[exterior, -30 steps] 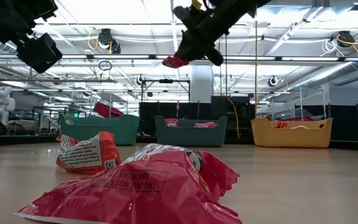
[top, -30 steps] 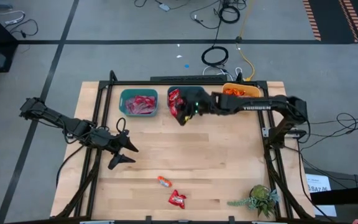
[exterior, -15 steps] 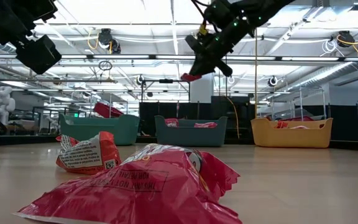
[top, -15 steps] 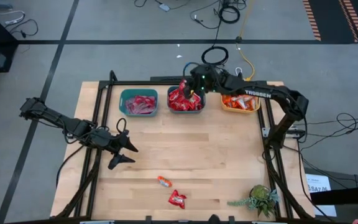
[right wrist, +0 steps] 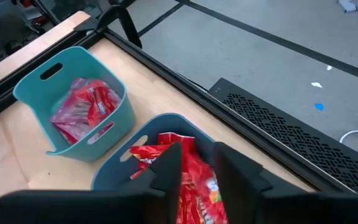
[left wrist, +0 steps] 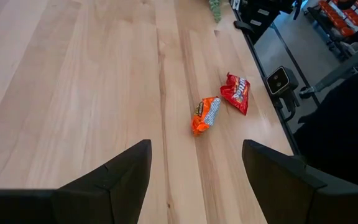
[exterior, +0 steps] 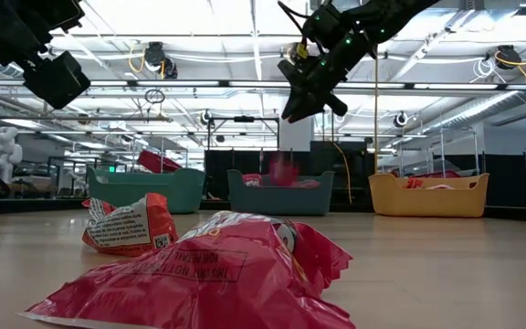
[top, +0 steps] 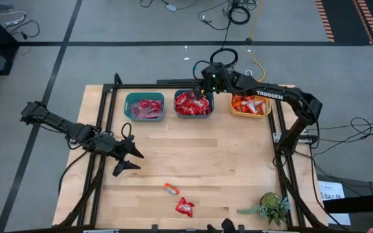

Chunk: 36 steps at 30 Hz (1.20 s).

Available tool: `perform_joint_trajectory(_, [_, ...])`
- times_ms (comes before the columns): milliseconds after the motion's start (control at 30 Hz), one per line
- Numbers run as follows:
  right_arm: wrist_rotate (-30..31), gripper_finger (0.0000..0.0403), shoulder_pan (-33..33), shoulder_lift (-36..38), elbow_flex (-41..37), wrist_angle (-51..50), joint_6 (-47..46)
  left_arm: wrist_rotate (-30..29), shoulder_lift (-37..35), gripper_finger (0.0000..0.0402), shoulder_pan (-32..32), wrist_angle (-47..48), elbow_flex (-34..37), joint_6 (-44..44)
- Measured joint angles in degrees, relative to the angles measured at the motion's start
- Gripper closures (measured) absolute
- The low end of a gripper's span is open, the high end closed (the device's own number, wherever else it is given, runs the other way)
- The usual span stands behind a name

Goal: Sort candy
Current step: Put the red candy into the blue bin, then put the orange chocolate into the yellow bin

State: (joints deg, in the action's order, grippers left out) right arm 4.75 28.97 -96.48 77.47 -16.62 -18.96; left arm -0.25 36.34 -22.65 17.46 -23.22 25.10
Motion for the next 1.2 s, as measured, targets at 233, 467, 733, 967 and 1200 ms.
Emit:
perform_joint_trajectory(233, [-0.1,0.0252,-0.1,0.0,0.0,0.0,0.0,0.0,0.0,0.0141,0.0,0.0,0.0,0.0])
perform_joint_trajectory(467, [-0.3,0.0216,-0.2,0.0,0.0,0.0,-0.3,0.0,0.0,0.0141,0.0,0.0,0.0,0.0])
perform_joint_trajectory(733, [-0.6,0.0214,-0.2,0.0,0.0,-0.2,-2.6,0.0,0.0,0.0141,0.0,0.0,0.0,0.0])
perform_joint_trajectory(967, [-0.6,0.022,-2.6,0.0,0.0,-0.4,4.9,0.0,0.0,0.0141,0.0,0.0,0.0,0.0])
perform_joint_trajectory(1200, [-0.6,0.022,-10.1,0.0,0.0,-0.5,13.8,0.0,0.0,0.0141,0.0,0.0,0.0,0.0])
